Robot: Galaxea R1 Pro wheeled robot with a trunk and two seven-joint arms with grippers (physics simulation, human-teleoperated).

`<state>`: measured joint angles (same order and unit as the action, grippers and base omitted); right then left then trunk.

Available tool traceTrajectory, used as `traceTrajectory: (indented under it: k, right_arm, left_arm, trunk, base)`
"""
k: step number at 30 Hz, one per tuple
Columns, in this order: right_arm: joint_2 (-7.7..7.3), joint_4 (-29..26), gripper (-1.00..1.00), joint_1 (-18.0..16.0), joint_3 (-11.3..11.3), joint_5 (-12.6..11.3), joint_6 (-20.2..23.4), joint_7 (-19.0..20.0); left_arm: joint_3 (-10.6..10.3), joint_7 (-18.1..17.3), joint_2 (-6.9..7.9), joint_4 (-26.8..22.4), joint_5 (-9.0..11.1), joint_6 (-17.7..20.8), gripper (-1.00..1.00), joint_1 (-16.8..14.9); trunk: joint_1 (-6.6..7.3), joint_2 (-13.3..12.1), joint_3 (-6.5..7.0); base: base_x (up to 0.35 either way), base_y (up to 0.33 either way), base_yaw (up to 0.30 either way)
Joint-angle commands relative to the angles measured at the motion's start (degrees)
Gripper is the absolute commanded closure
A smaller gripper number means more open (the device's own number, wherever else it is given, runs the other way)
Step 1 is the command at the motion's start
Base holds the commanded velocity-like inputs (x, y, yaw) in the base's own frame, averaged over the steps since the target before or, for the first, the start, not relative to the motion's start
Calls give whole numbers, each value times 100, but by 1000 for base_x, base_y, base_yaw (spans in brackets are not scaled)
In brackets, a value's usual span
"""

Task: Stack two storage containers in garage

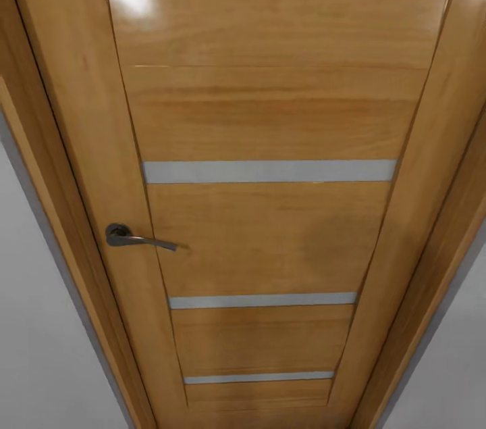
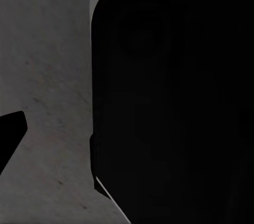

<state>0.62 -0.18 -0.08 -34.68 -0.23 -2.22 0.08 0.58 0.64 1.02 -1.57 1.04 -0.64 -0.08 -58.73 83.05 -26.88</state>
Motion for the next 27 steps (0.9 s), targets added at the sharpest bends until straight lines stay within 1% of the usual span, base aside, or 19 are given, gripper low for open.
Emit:
traceTrajectory:
  k: [1, 27]
  right_arm:
    - [0, 0, -100, -1, -9, -3, -15, 1]
    - [-7, 0, -100, -1, -9, -12, -15, 1]
  left_arm:
    - [4, 7, -1, -2, 11, -7, -100, -1]
    - [6, 7, -1, -2, 11, -7, -100, -1]
  trunk:
    - [0, 2, -4]
    - [0, 2, -4]
  base:
    - [-1, -1, 0]
    - [0, 0, 0]
